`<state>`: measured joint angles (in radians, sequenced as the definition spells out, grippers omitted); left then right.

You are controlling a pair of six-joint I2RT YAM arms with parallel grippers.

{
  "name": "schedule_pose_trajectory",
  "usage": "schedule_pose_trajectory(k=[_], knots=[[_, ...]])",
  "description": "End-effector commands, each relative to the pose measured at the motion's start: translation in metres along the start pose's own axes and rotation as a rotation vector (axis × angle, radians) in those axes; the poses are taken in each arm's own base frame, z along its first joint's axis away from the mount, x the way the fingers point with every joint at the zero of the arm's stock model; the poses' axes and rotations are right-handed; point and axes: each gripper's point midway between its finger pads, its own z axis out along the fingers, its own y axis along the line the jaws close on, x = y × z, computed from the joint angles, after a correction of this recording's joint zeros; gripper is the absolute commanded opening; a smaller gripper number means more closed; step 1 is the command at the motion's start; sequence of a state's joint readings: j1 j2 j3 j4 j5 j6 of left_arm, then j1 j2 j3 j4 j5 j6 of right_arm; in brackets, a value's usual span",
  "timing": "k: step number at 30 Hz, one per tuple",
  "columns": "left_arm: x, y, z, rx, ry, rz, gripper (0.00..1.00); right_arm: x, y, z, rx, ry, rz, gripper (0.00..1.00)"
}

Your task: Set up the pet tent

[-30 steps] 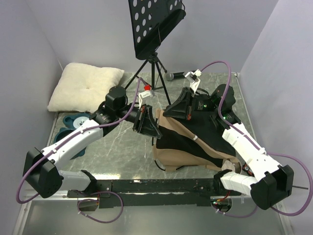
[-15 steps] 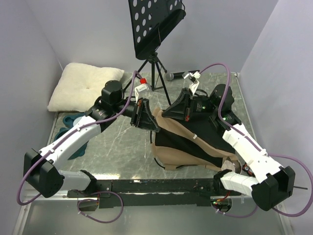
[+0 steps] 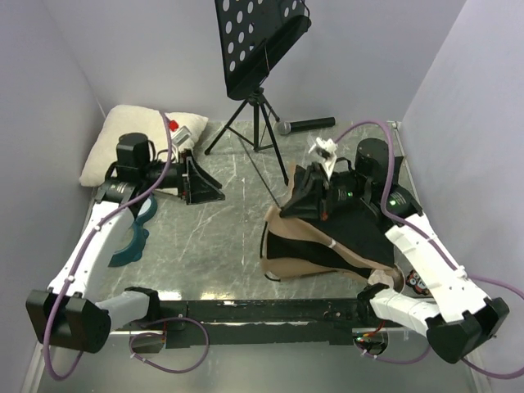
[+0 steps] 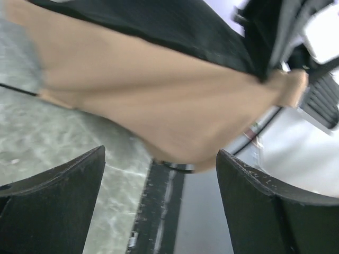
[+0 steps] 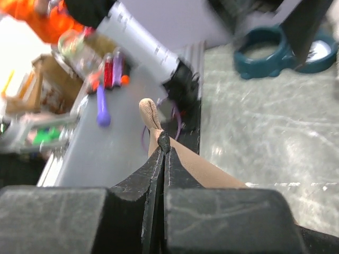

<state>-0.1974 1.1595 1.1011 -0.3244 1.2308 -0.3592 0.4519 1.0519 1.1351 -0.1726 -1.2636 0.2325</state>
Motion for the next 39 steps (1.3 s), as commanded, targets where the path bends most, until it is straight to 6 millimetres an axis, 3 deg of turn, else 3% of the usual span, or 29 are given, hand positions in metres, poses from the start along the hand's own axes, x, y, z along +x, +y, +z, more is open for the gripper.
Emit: schedule_pose_trajectory(k=[1,7,8,9,12,16,20,25,31,39], knots=[[-0.006,0.012,-0.011,-0.106,-0.055,0.126,0.88,0.032,0.034,-0.012,-0.081,0.113,-0.096,0.12],[-0.015,0.062,-0.011,-0.267,-0.058,0.242,0.91,0.077,0.033,-0.032,0.018,0.275,-0.180,0.72],[-0.013,0.067,-0.010,-0.260,-0.033,0.264,0.91,0.086,0.030,-0.037,0.047,0.310,-0.193,0.77],[-0.012,0.074,-0.007,-0.240,-0.009,0.299,0.99,0.092,0.030,-0.042,0.066,0.335,-0.219,0.81],[-0.013,0.096,0.005,-0.187,0.054,0.385,1.00,0.109,0.027,-0.053,0.111,0.383,-0.309,0.79],[-0.015,0.104,0.032,-0.076,0.137,0.485,0.99,0.125,0.032,-0.068,0.142,0.430,-0.435,0.69],[-0.015,0.103,0.071,-0.016,0.207,0.622,0.97,0.133,0.032,-0.076,0.170,0.451,-0.544,0.45],[-0.009,0.096,0.110,0.055,0.249,0.741,0.95,0.147,0.027,-0.086,0.154,0.533,-0.641,0.25],[-0.005,0.110,0.137,0.103,0.295,0.791,0.96,0.154,0.028,-0.092,0.144,0.565,-0.728,0.22],[0.018,0.114,0.182,0.186,0.374,0.848,0.94,0.145,0.026,-0.089,0.148,0.551,-0.722,0.23]])
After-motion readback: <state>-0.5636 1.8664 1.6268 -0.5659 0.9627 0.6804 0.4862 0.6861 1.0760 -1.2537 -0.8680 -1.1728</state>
